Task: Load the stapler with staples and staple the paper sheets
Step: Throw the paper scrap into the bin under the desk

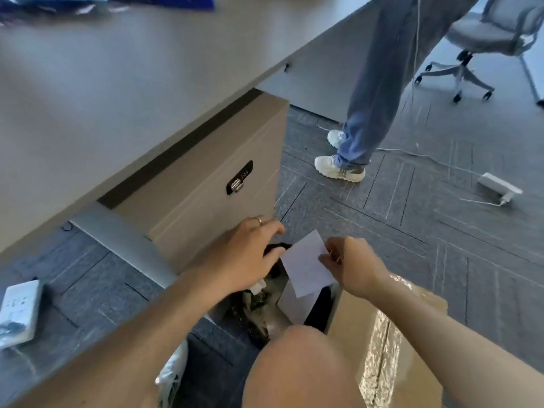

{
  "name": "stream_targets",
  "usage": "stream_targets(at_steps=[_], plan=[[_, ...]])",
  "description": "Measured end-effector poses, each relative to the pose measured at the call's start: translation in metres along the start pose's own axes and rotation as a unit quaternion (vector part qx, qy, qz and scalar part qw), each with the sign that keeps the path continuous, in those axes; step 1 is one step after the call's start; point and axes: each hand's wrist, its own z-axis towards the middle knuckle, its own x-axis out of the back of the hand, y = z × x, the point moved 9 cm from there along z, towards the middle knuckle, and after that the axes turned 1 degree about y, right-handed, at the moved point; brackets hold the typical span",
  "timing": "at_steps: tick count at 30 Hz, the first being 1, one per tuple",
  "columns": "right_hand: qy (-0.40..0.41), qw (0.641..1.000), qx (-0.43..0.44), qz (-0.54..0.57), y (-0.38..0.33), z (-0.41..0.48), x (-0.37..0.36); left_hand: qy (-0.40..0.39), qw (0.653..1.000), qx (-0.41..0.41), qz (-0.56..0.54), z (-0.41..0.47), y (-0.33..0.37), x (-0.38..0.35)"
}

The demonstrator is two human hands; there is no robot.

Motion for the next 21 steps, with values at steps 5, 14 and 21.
stream_targets(at_steps=[5,14,21], plan=[[-0.069,0.994,-0.029,-0.075,0.019,0.022,-0.07,-0.035,0.998,0.006,0.042,0.025,-0.022,-0.027],[-0.092,0.991,-0.053,-0.076,0.047,0.044,-0.123,-0.044,0.991,-0.023,0.123,0.025,-0.032,-0.04],[-0.081,0.983,-0.024,-0.161,0.046,0.033,-0.097,-0.06,0.981,-0.045,0.178,0.021,-0.025,-0.046]])
